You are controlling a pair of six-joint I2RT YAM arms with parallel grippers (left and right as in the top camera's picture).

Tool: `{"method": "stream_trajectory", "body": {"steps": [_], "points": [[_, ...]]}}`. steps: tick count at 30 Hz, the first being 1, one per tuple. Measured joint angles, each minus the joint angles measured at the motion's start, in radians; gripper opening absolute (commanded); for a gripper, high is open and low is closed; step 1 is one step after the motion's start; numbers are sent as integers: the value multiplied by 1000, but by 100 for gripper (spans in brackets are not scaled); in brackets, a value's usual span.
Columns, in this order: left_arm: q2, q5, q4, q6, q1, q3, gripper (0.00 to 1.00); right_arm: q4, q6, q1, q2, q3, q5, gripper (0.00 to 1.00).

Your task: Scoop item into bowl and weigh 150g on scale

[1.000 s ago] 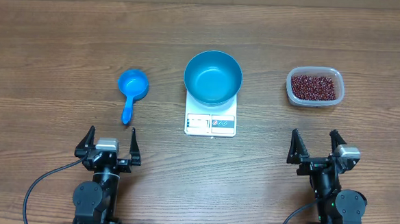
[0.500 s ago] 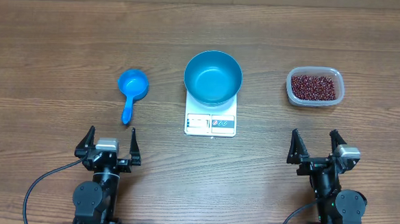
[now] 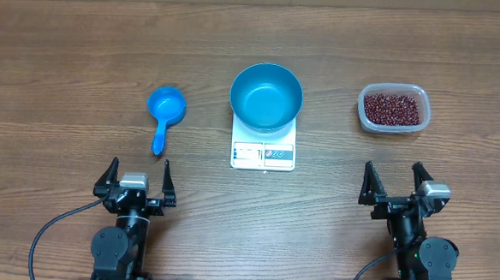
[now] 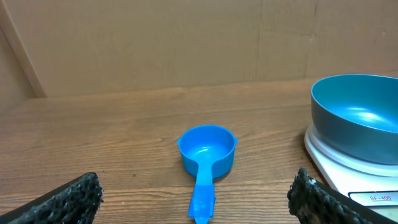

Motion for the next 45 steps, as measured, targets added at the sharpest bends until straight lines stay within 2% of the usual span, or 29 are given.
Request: {"method": "stream_trajectory", "body": {"steps": [45], "points": [[0,0,0,0,0,0,100,1,0,0,0,0,0,100]]}}
